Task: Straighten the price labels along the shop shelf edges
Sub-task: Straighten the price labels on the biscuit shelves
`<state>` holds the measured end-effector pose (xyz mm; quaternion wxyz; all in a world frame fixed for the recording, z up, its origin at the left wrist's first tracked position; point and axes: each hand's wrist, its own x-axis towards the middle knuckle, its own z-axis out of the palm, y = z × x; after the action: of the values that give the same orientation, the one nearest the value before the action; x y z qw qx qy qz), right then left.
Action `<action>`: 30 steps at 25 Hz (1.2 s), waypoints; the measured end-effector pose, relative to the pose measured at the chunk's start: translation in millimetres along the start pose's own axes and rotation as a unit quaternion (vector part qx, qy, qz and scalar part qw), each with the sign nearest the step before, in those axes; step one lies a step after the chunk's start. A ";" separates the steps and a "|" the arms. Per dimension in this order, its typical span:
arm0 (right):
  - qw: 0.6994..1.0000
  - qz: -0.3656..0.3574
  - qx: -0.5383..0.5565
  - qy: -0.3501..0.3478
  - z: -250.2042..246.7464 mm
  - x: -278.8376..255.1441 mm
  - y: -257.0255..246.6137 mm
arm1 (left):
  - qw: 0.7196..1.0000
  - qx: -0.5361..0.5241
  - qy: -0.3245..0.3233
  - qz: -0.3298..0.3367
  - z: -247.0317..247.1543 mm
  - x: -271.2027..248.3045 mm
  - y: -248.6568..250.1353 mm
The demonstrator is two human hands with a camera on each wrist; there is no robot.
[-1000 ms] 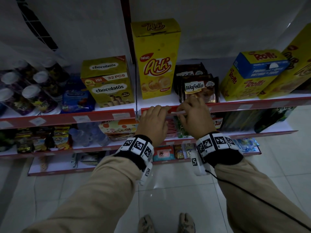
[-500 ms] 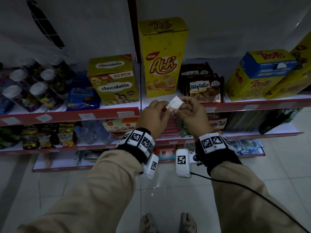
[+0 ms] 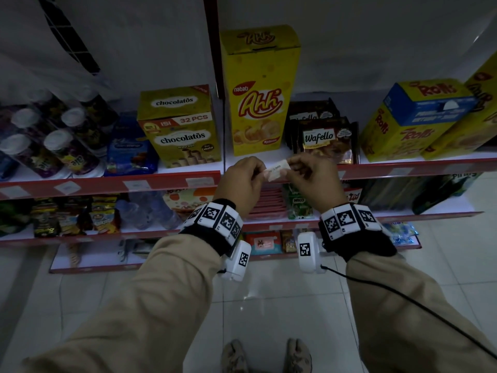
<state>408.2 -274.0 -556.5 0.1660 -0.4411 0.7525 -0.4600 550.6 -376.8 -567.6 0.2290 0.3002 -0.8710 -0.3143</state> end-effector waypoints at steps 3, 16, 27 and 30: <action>1.000 0.004 -0.015 -0.022 -5.1 0.0 5.3 | 1.000 -0.014 0.000 -0.008 -1.3 0.2 -0.1; 0.980 -0.105 -0.150 -0.075 -12.4 12.8 -8.3 | 0.996 0.068 -0.056 0.026 -12.2 -0.9 2.9; 0.985 -0.094 -0.136 -0.046 12.4 8.5 -5.5 | 0.984 0.163 -0.051 0.044 -16.5 -3.7 -2.0; 0.964 -0.134 -0.218 -0.070 8.7 6.4 -8.4 | 0.969 0.232 -0.067 0.053 -14.4 -0.9 -2.2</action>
<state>414.7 -285.5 -553.0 0.0545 -0.5944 0.7552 -0.2709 560.5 -383.5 -559.3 0.1103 0.2768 -0.9481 -0.1108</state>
